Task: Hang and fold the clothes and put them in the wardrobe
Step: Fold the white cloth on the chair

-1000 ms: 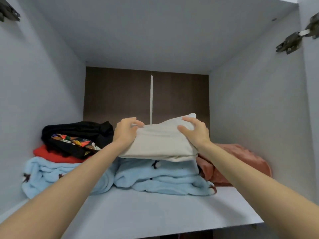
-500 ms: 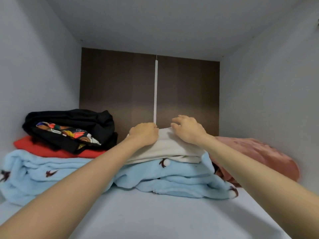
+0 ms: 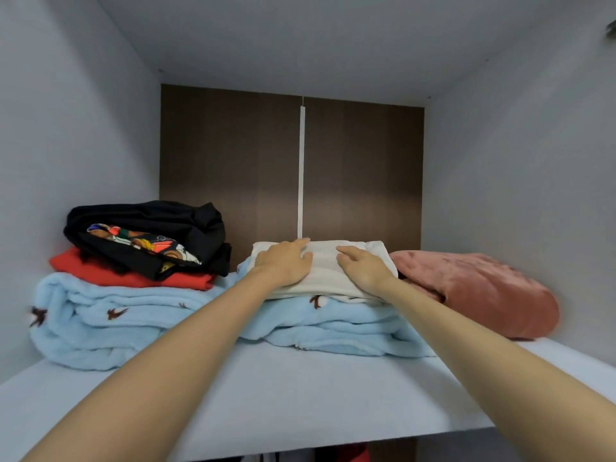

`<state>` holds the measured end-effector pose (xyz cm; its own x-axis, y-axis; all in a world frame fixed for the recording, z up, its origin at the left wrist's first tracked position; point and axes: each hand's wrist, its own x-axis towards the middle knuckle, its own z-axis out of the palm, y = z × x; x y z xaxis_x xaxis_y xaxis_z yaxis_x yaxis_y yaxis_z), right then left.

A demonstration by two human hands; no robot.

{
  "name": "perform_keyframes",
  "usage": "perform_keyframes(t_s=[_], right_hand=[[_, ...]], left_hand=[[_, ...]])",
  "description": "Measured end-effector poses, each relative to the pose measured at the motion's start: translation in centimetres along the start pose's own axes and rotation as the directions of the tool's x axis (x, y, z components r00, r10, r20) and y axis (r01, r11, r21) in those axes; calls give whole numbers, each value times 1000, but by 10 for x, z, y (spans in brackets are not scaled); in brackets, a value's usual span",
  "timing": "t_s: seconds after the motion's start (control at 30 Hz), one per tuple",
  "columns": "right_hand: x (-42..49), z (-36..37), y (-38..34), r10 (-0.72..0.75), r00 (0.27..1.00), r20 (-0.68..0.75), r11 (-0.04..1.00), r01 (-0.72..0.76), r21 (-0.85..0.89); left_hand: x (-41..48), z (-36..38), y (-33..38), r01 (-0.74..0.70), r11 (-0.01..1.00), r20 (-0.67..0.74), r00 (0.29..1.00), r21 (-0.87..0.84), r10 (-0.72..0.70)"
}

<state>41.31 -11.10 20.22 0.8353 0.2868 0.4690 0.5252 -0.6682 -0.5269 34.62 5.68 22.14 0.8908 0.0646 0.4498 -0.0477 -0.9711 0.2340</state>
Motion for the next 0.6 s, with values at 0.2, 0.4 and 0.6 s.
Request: perform_keyframes(t_s=[0.2,0.4,0.6], right_hand=[[-55,-50,-20,-142,967,-213,989,145,-2],[-148,-86,-29,-262,938,-226,965,256,-58],[-254,-96,-19,-305,927,-216,948,275,-159]], left_hand=[[-51,-33,22,-123,990,-212,968,64,134],[-129,-48,66,-145,988,-281,952,-60,122],[-234,-35,107,-146,988,-333,935,-43,123]])
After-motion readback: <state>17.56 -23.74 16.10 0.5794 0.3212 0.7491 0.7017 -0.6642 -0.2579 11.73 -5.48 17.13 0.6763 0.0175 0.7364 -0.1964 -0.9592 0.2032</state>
